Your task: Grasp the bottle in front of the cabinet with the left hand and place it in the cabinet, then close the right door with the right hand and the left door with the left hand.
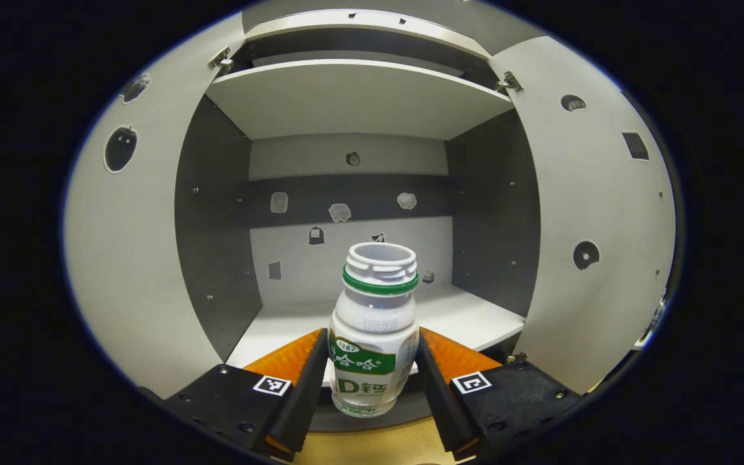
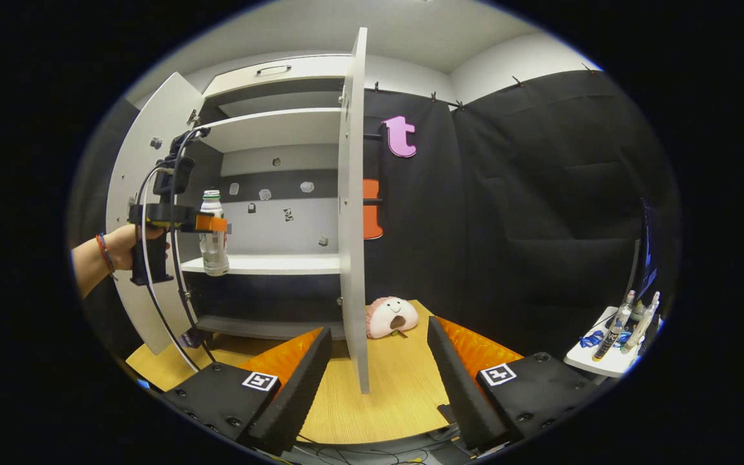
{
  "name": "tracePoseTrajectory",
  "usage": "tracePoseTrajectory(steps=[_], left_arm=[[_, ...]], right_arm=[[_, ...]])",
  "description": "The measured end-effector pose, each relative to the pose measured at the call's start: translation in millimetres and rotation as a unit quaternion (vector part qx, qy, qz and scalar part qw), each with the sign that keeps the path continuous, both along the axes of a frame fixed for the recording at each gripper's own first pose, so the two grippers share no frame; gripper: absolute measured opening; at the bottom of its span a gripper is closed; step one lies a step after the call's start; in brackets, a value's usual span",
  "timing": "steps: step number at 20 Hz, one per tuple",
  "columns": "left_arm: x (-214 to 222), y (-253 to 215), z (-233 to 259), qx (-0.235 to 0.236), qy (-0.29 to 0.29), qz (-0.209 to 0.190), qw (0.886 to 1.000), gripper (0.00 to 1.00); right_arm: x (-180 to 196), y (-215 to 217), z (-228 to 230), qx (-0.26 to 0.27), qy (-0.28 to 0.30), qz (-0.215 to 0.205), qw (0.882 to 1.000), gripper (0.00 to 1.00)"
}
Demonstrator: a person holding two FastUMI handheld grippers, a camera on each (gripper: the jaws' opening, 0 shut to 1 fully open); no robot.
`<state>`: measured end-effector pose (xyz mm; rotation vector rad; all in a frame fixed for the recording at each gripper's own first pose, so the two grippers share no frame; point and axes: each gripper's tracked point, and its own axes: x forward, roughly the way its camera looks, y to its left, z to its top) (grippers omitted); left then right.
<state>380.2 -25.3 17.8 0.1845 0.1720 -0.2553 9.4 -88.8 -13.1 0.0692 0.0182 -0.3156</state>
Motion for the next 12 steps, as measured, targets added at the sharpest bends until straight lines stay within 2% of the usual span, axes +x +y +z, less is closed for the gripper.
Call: tracePoseTrajectory(steps=[5,12], left_arm=[[51.0,0.6,6.4,-0.042,0.022,0.021,0.999,0.76],[90.5,2.4,-13.1,-0.039,0.058,0.037,0.997,0.77]], right_arm=[[1.7,-13.5,1.4,0.003,0.001,-0.018,1.0,0.98],[8.0,-25.4,0.4,0.005,0.004,-0.032,0.999,0.98]])
